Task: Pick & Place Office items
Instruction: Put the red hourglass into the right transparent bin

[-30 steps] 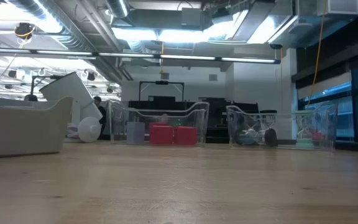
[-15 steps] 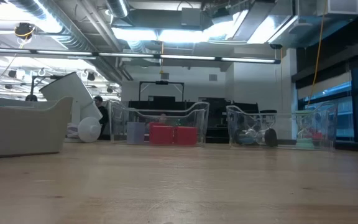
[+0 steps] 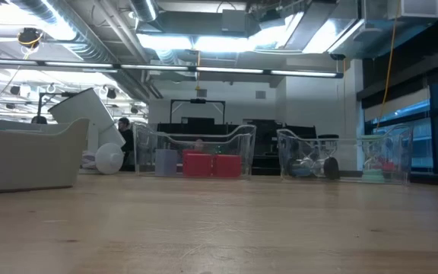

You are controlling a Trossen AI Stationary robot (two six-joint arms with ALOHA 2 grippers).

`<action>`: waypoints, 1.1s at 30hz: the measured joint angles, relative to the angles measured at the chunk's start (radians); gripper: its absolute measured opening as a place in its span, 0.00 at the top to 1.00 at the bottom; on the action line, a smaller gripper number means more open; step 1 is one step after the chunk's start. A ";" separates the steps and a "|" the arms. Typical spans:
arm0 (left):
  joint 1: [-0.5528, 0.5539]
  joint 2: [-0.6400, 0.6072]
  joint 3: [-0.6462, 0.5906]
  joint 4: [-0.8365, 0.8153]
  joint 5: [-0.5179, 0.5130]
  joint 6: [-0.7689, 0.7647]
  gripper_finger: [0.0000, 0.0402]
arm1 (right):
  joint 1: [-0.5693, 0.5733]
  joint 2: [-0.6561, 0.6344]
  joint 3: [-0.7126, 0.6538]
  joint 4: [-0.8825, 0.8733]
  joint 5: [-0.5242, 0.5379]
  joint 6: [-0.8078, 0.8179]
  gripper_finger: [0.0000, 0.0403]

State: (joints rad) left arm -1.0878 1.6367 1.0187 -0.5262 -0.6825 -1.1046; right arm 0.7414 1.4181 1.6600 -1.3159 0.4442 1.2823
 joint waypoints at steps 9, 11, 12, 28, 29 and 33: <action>0.053 0.000 0.000 0.000 0.068 0.010 0.26 | 0.000 0.000 0.000 0.000 0.000 0.000 0.30; 0.065 0.000 0.000 0.000 0.088 0.018 0.29 | 0.000 0.000 0.000 0.000 0.000 0.000 0.30; 0.072 0.000 0.000 0.000 0.098 0.023 0.31 | 0.000 0.000 0.000 0.000 0.000 0.000 0.30; 0.169 0.000 0.049 0.000 0.062 0.134 0.46 | 0.000 0.000 0.000 0.000 0.000 -0.003 0.30; 0.184 0.000 0.062 -0.001 0.044 0.160 0.46 | 0.000 0.000 0.000 0.000 0.000 -0.003 0.30; 0.260 0.000 0.109 0.003 -0.051 0.248 0.47 | 0.000 0.000 0.000 0.000 0.000 -0.003 0.30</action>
State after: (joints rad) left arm -0.8277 1.6367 1.1280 -0.5236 -0.7338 -0.8569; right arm 0.7414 1.4181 1.6600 -1.3156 0.4442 1.2797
